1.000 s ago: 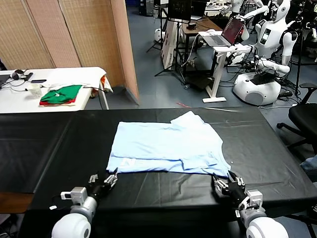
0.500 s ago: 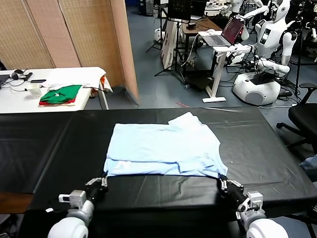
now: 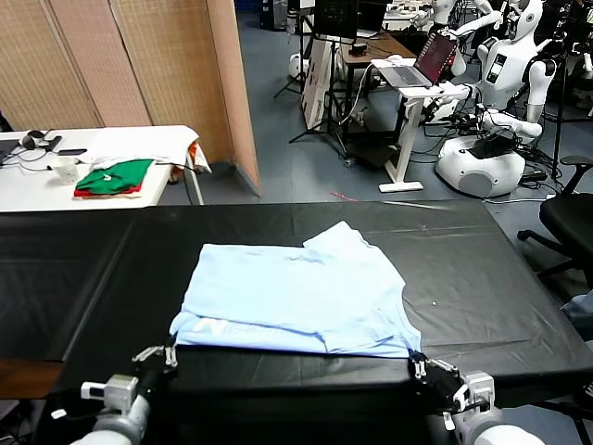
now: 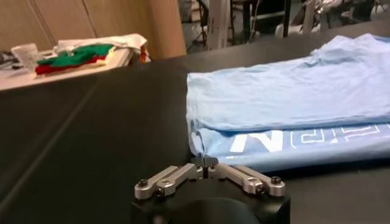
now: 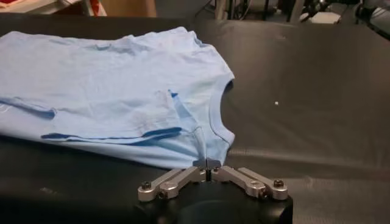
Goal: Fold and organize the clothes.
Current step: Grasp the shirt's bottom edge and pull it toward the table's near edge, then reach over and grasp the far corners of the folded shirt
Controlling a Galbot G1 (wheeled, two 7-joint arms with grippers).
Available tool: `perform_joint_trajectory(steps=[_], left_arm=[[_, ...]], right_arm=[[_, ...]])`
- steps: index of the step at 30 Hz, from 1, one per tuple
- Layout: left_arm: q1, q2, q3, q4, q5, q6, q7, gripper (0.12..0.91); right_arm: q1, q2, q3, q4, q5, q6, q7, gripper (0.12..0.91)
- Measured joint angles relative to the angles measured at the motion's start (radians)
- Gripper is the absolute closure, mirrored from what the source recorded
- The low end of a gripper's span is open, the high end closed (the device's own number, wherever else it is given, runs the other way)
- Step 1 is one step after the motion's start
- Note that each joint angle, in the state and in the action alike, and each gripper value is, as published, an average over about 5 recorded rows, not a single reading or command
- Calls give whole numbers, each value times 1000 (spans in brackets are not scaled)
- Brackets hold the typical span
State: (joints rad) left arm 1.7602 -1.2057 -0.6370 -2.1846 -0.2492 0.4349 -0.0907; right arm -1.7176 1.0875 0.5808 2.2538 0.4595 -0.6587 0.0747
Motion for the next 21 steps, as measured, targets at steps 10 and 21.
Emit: perform_joint_trajectory(steps=[10,21], left_arm=[[76,-27,-12,-95,-33,91,-73,156],[-106,30,-17,-114,-229,75,-61,123]], right_arm=[[-33,7,39,143,16,-51,18,127],[294,-10,-19,46,106,-62,99,118]])
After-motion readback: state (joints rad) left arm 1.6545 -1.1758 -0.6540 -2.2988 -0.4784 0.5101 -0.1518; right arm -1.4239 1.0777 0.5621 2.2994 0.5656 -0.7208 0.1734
